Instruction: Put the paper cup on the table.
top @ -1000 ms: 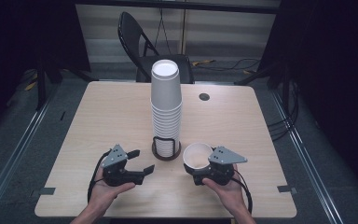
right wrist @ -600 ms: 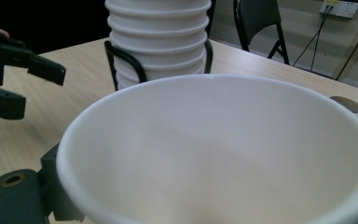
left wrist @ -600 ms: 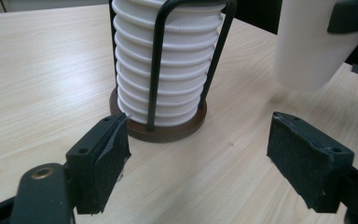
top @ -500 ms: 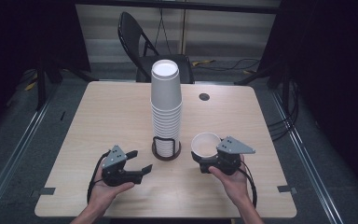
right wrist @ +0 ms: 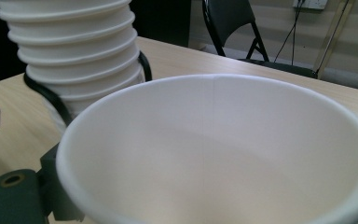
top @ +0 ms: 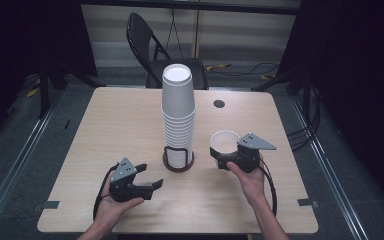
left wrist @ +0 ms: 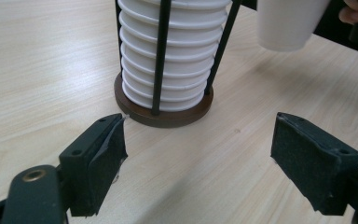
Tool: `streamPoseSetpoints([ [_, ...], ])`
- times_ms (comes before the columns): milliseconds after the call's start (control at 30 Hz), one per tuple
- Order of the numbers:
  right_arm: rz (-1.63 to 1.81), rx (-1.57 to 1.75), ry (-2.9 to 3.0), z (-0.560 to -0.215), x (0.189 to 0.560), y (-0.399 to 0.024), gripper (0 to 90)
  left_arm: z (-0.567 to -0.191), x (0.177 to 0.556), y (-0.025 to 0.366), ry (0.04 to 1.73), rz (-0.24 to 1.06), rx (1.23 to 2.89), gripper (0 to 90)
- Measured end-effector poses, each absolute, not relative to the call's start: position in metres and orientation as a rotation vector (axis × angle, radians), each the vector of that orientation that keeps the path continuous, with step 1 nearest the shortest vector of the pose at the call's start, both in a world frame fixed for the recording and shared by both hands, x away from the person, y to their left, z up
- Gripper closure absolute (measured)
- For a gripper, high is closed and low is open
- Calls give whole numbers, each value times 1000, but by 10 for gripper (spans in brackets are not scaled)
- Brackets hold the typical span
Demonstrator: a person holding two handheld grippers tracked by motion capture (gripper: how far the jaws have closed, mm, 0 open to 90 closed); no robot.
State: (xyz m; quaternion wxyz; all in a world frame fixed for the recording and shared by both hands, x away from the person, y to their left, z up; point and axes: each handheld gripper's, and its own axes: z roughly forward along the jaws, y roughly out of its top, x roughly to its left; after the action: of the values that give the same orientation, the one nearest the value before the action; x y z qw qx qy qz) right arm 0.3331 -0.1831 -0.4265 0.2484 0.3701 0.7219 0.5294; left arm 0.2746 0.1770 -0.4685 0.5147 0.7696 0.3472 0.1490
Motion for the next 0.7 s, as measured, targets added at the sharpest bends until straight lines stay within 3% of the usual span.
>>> streamPoseSetpoints([
  [700,1381,1139,1850,-429,380,-195,93,-472,275,175,829,358,1857,191],
])
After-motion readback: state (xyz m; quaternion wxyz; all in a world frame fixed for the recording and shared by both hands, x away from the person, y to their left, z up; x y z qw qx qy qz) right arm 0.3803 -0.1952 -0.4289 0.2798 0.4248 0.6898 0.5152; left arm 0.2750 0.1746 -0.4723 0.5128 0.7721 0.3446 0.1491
